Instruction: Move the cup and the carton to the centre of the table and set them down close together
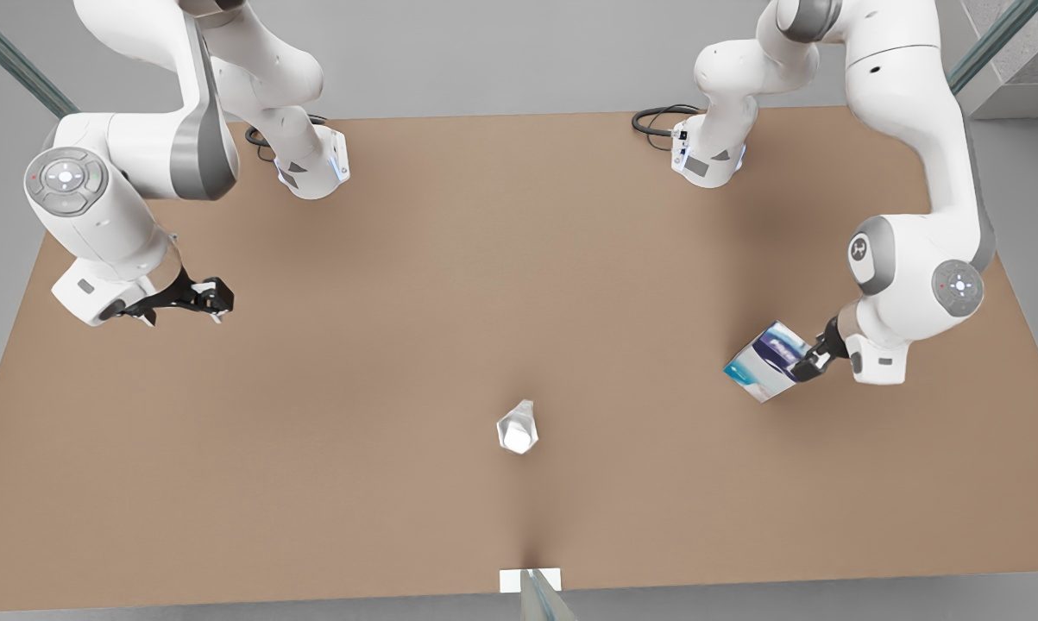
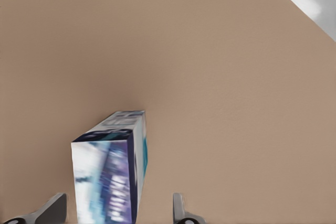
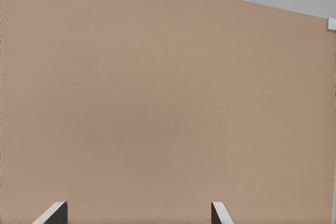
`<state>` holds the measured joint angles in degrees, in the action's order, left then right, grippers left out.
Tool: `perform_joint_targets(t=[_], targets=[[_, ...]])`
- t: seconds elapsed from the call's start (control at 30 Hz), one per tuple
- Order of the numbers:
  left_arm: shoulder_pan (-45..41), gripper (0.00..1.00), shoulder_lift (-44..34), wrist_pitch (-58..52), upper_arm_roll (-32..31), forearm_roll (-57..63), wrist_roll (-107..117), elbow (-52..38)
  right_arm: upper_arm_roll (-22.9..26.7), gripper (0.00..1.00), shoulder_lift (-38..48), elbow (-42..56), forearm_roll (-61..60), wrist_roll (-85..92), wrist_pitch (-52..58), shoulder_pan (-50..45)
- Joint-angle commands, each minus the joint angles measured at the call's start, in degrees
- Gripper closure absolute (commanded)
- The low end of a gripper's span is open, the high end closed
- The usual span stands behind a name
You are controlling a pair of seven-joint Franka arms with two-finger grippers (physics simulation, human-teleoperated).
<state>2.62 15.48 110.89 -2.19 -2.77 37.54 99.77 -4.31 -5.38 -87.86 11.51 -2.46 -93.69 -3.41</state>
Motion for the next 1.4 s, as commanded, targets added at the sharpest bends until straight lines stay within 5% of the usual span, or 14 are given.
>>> perform_joint_targets(t=[0.0, 0.77, 0.8, 0.9, 0.93, 1.27, 1.37], targets=[[0.28, 0.02, -0.72, -0.06, -0.01, 3.03, -0.45, 1.03, 0.00, 0.00, -0.07, 0.06, 0.00, 0.00, 0.00, -0.02], [0.64, 0.04, 2.45, 8.03, 0.08, -1.01, 0.34, 10.97, 0.00, 0.00, -0.25, 0.06, 0.09, 0.00, 0.62, -0.10], [0.64, 0.11, 2.45, 8.03, -0.01, -1.01, 0.34, 10.97, 0.00, 0.00, -0.16, 0.06, 0.09, 0.00, 0.62, -0.10], [0.64, 0.67, 2.27, 8.03, -0.01, -1.01, -0.02, 10.97, 0.00, 0.00, -0.16, 0.06, 0.09, 0.00, 0.70, -0.10], [0.55, 0.72, 2.18, 8.12, -0.01, -1.01, -0.10, 10.97, 0.00, 0.00, -0.16, 0.06, 0.09, 0.00, 0.70, -0.10], [-0.86, 0.73, -1.16, 7.06, -0.97, -1.27, -7.13, 10.26, 0.00, 0.00, -0.16, 0.06, 0.00, 0.00, 0.62, -0.10], [-1.30, 0.73, -0.10, -0.23, -1.59, -0.83, -9.59, 2.89, 0.00, 0.00, -0.25, 0.06, 0.09, 0.00, 0.53, -0.11]])
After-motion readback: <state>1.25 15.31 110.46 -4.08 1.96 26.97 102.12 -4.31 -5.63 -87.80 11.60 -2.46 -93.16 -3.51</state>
